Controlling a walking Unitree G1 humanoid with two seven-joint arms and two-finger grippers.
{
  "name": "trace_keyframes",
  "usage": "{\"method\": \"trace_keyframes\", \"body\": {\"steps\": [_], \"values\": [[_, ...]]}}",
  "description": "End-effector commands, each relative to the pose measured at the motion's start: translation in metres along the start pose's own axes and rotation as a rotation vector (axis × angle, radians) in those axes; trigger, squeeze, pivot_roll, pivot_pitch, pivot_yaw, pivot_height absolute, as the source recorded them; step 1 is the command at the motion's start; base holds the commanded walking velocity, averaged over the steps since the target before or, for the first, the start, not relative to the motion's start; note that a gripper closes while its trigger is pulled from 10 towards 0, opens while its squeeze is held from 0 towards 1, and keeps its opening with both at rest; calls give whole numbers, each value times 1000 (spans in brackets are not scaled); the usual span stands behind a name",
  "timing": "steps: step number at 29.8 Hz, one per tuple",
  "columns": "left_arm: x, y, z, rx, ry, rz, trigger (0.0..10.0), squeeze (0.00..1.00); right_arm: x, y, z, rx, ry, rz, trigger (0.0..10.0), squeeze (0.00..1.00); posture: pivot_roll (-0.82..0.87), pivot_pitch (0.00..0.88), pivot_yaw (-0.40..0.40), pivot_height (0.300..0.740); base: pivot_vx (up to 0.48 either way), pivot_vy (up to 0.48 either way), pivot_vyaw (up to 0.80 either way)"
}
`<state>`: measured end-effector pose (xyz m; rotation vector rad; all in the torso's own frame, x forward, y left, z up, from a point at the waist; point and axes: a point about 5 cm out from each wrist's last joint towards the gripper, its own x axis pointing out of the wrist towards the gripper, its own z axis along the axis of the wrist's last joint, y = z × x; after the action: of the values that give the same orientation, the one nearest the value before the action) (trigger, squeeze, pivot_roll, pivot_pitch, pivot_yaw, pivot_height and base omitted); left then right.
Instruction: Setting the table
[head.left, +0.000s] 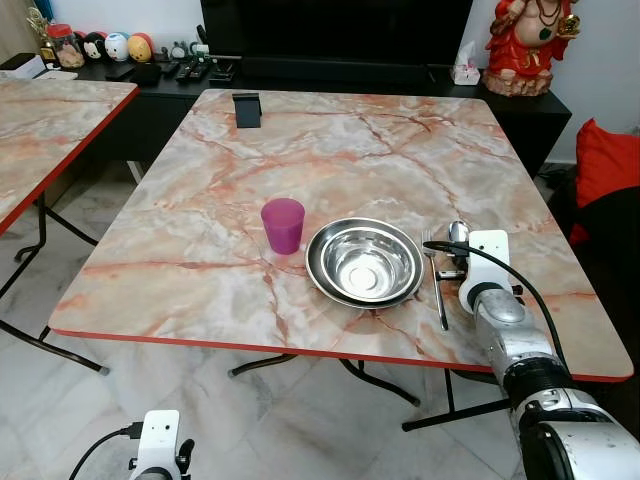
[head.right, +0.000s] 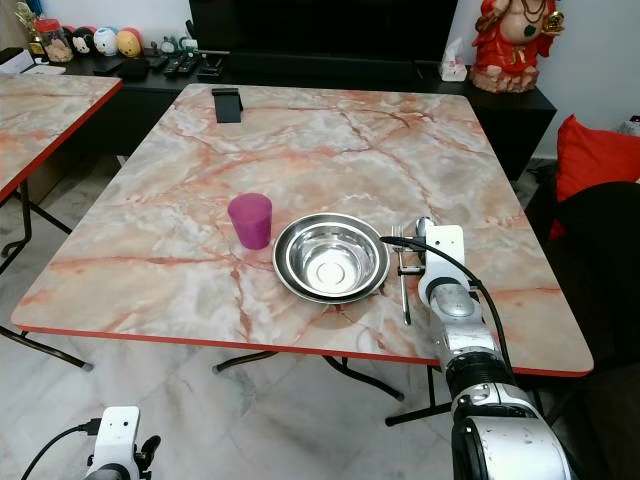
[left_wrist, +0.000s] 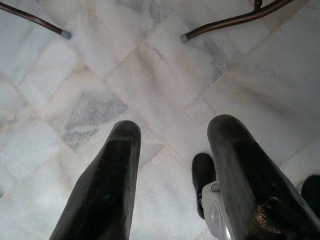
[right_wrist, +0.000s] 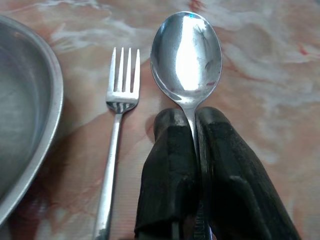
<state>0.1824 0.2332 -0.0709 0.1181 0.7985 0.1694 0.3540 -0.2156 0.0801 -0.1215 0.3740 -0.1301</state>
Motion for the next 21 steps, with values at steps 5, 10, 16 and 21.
{"method": "trace_keyframes", "body": {"steps": [5, 10, 16, 21], "values": [[-1, 2, -4, -7, 21, 5, 10000, 0, 2, 3, 6, 17, -17, 0, 10000, 0, -7, 9, -10, 740, 0, 0, 0], [-1, 2, -4, -6, 20, 5, 10000, 0, 2, 3, 4, 18, -13, -7, 10000, 0, -4, 10, -10, 740, 0, 0, 0], [-1, 2, -4, -4, 19, 6, 10000, 0, 2, 3, 1, 25, -6, -15, 10000, 0, -3, 8, -9, 740, 0, 0, 0], [-1, 3, -3, -4, 15, 7, 10000, 0, 2, 3, -1, 26, 0, -22, 10000, 0, 0, 3, -8, 740, 0, 0, 0]]}}
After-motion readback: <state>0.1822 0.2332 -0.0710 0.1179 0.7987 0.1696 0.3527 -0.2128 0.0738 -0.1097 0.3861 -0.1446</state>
